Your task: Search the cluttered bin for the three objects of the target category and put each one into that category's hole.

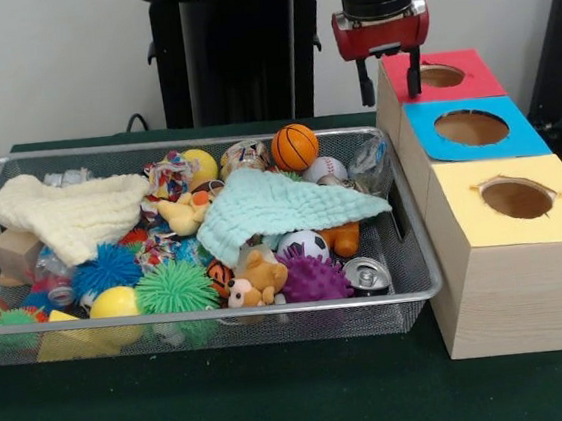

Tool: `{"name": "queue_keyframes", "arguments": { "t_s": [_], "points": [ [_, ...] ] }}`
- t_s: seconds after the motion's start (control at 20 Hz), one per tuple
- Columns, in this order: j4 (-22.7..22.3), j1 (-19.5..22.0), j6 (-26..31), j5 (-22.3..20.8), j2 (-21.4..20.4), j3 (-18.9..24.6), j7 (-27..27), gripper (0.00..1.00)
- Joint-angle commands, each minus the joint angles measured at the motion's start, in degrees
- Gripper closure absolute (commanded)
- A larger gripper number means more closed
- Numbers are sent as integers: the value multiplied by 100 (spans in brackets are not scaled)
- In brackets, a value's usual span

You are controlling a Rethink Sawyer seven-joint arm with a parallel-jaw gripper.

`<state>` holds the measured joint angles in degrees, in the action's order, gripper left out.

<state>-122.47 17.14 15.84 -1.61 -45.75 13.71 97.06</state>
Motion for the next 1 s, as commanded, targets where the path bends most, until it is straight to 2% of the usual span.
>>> {"name": "queue_keyframes", "arguments": {
  "t_s": [0.05,0.2,0.4,0.65,1.0],
  "points": [
    [1,451,623,-194,-85,-131,309,0],
    [68,564,524,-321,31,-136,217,0],
    [153,632,-7,-502,468,-122,259,0],
    [396,538,-551,-758,960,-265,410,0],
    [678,303,-1070,-824,1453,-392,675,0]
  ]
}}
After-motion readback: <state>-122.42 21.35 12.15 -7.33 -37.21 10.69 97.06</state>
